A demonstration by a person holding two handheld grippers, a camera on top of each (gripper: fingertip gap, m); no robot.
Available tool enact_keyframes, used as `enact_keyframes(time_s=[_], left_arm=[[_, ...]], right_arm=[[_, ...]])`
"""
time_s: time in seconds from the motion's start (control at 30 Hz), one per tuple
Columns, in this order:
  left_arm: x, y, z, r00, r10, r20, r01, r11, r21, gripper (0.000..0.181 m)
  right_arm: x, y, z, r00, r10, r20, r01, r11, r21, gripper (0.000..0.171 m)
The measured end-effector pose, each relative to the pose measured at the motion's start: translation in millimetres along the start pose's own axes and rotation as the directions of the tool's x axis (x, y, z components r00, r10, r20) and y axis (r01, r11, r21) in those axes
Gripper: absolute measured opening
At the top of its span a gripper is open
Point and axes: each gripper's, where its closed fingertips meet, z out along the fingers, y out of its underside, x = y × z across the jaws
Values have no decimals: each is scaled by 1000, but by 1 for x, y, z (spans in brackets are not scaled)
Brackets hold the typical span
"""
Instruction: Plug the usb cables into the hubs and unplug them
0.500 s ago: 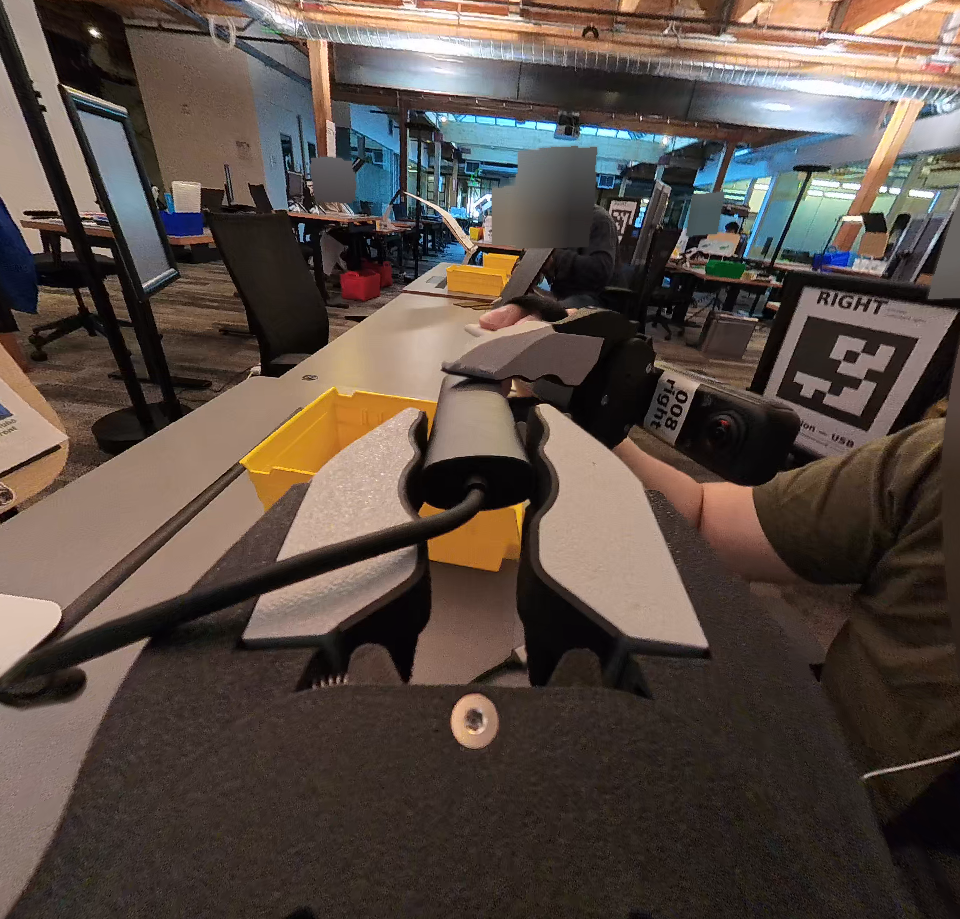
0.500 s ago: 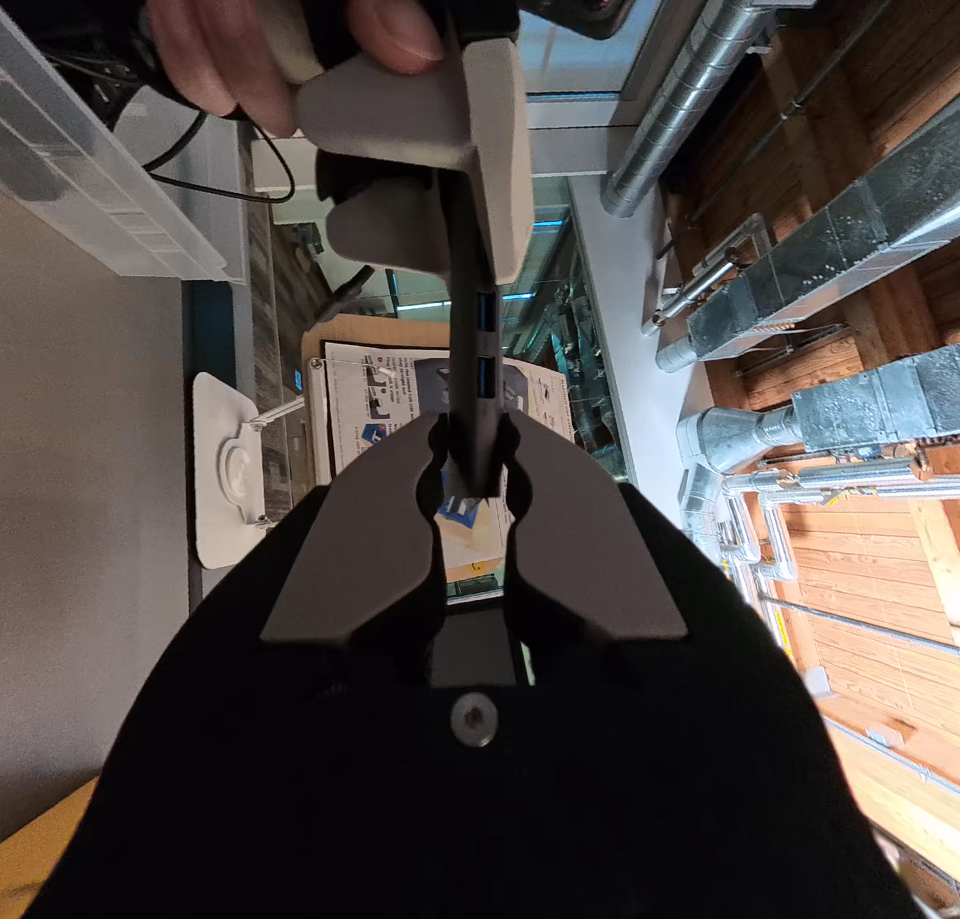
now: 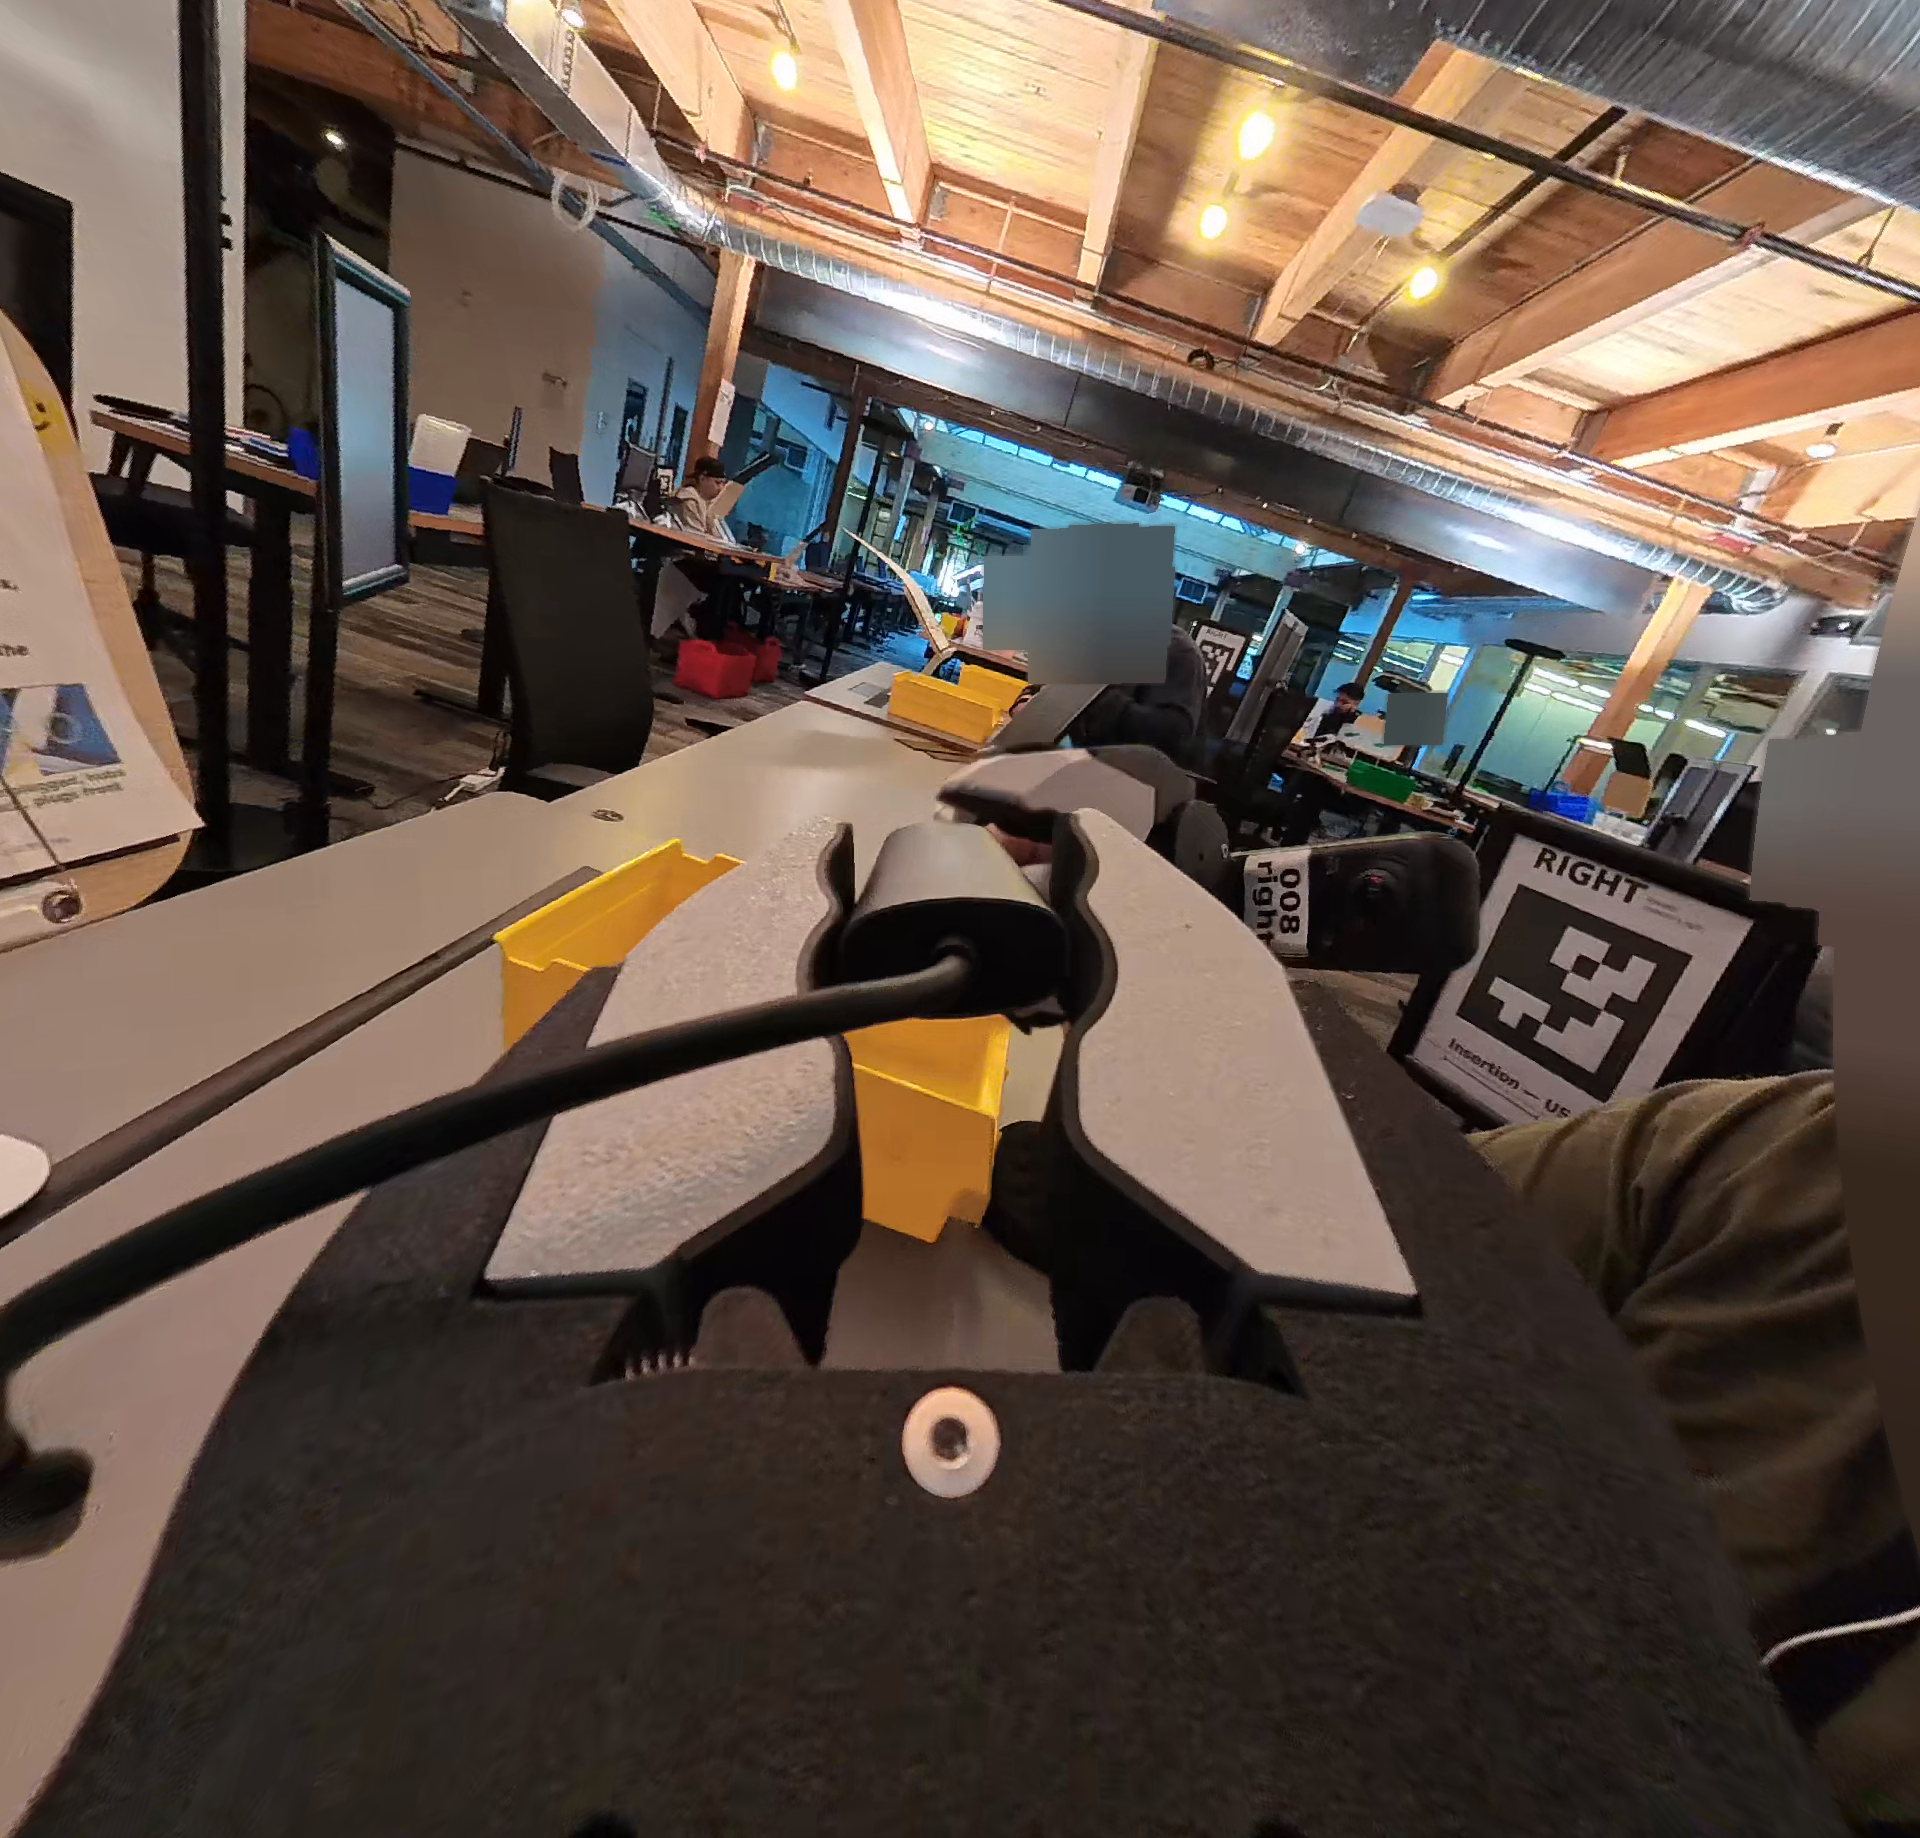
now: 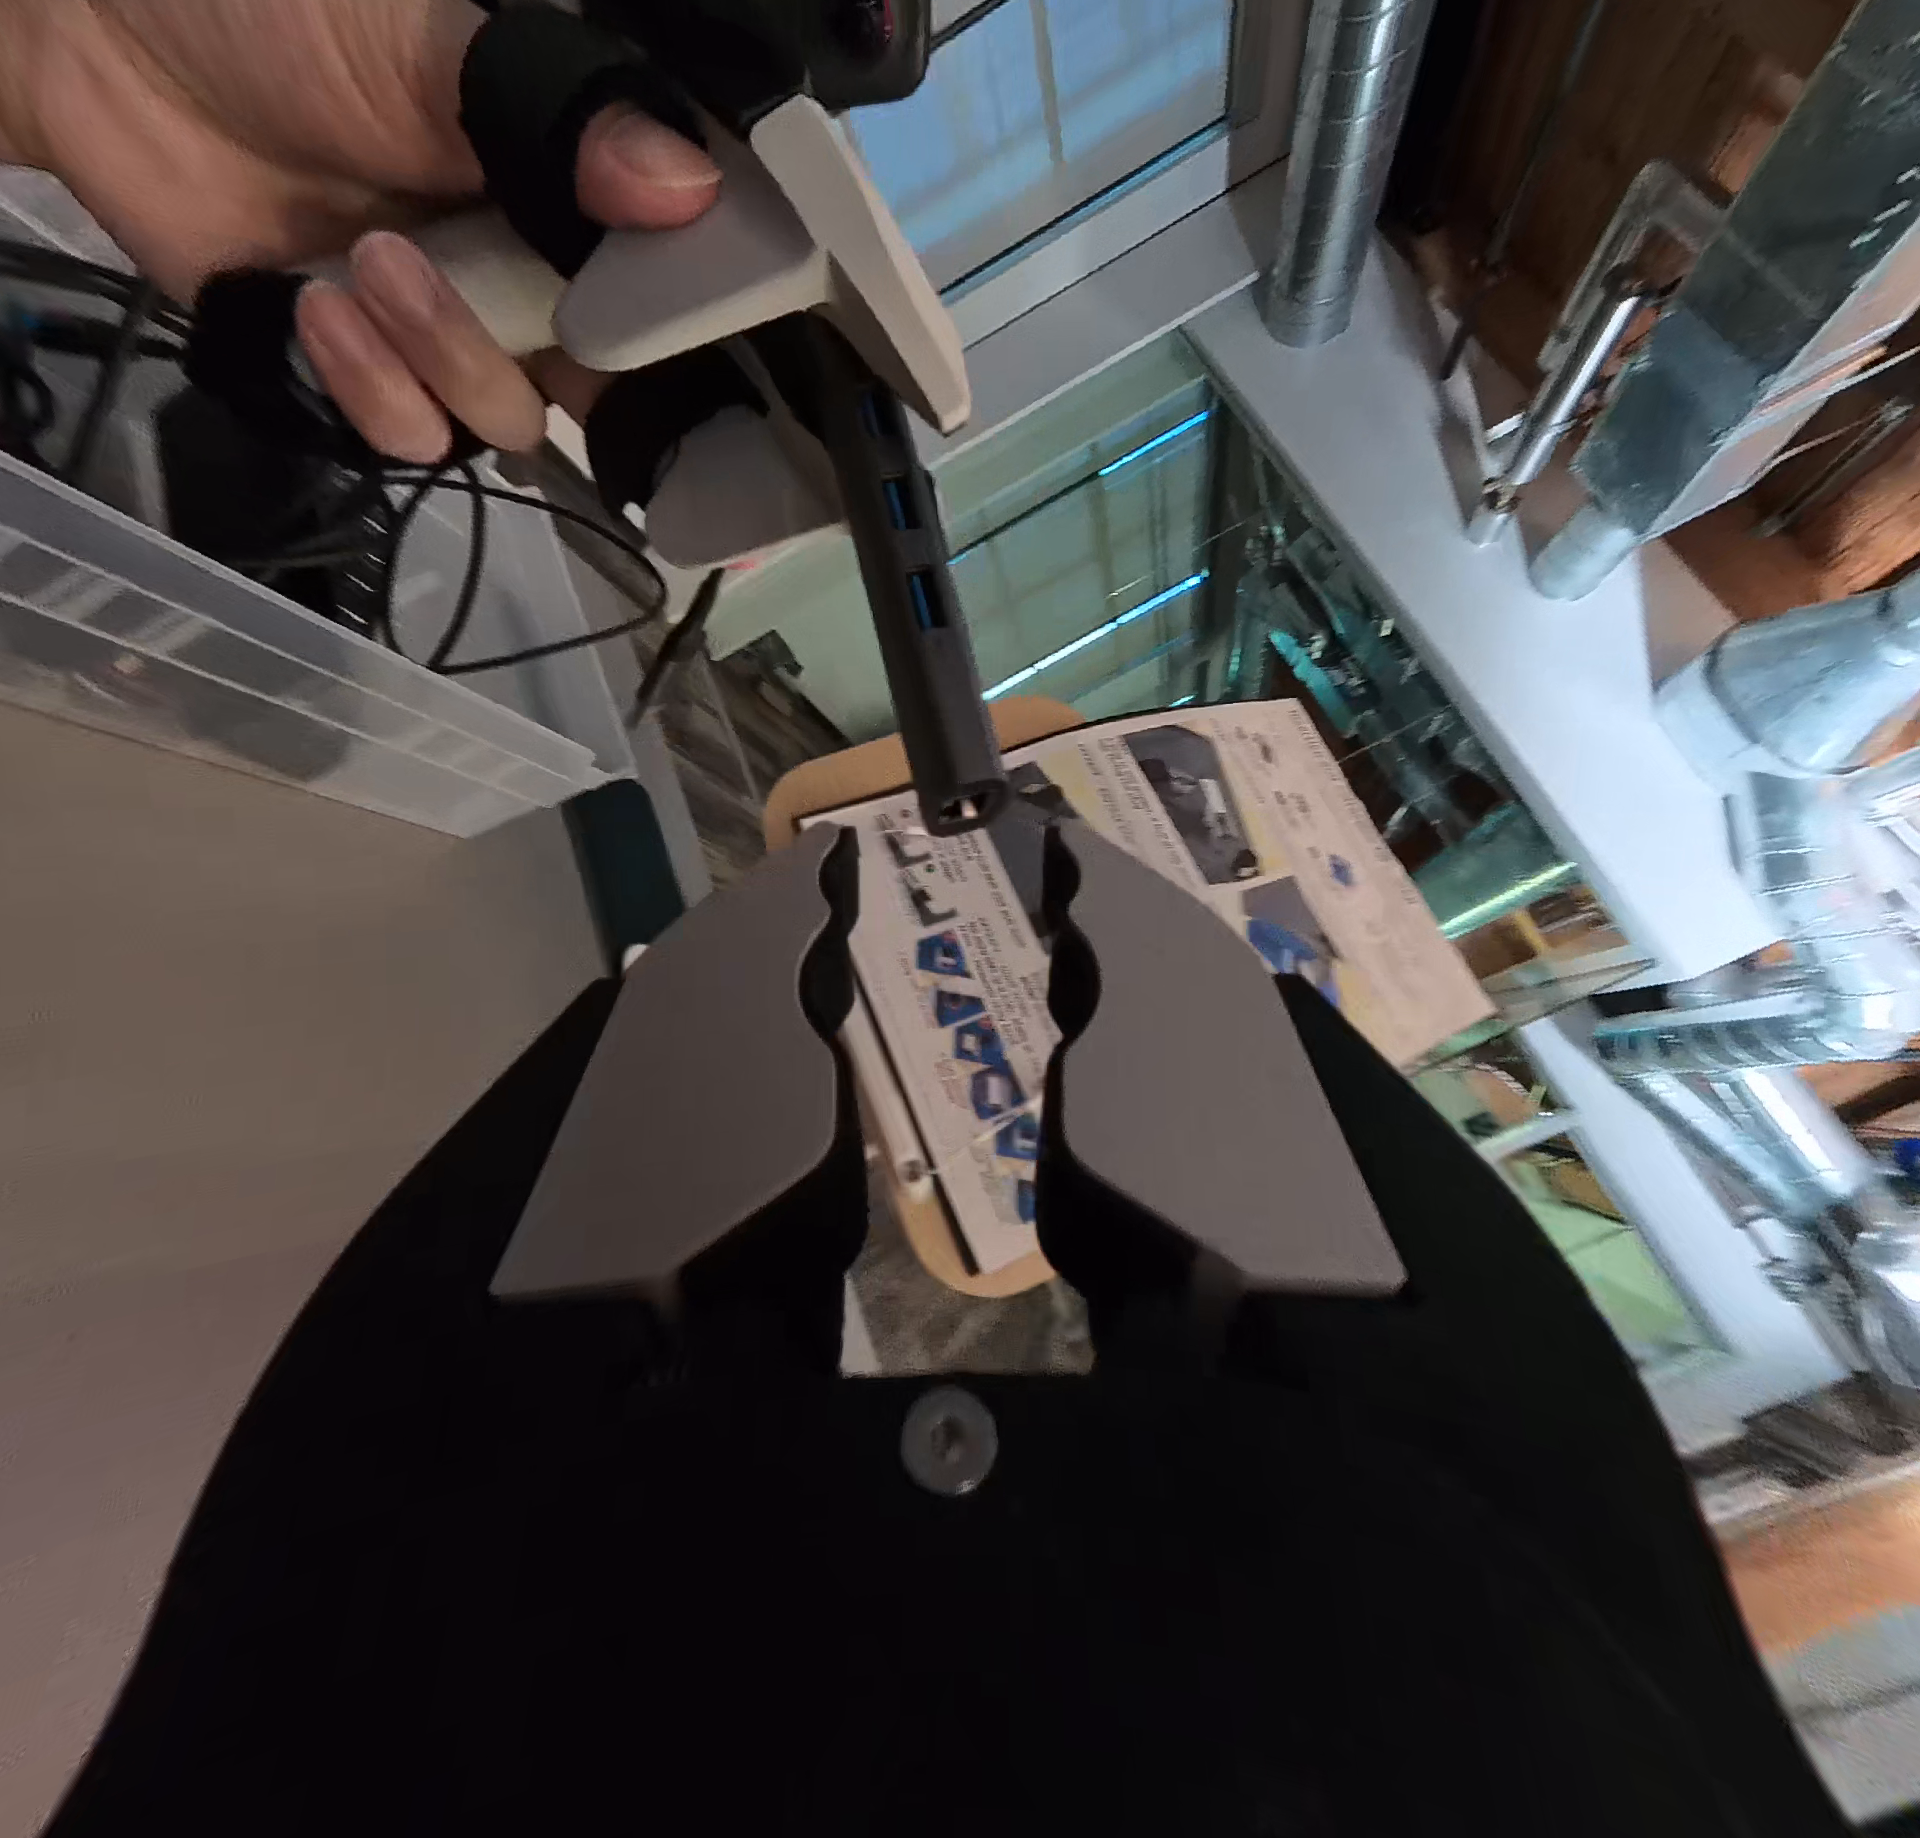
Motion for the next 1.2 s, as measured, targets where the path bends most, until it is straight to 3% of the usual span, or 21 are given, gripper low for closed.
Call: enact_keyframes(time_s=[0.17,0.27,0.4,0.5,0.63,0.73,0.87,1.03,1.2], left_arm=[[2,6,5,1000,-18,-15,18,999,-27,36],[7,19,12,999,-16,-41,12,996,-93,36],[13,38,15,994,95,-53,-105,968,-227,36],[18,50,13,975,213,-70,-224,921,-318,36],[31,62,9,955,252,-160,-295,878,-377,36],[32,67,8,954,246,-172,-296,865,-404,36],[28,58,13,971,190,-145,-230,909,-348,37],[16,24,20,995,29,-97,-36,997,-73,38],[13,28,25,993,86,-86,-90,995,-45,34]], right_arm=[[-8,0,9,999,-20,-28,19,1000,-11,44],[-6,-3,7,999,-16,-45,16,1000,-1,29],[-14,-3,-1,997,-25,74,24,1000,17,20],[-20,-5,-8,983,-138,122,133,990,49,18],[-23,-18,-21,972,-144,188,123,985,119,18],[-23,-16,-21,969,-149,199,134,987,90,18],[-18,-11,-15,982,-115,150,108,993,50,18],[-12,-13,8,995,-62,-80,59,997,-42,18],[-23,-21,16,984,62,-168,-57,998,36,18]])
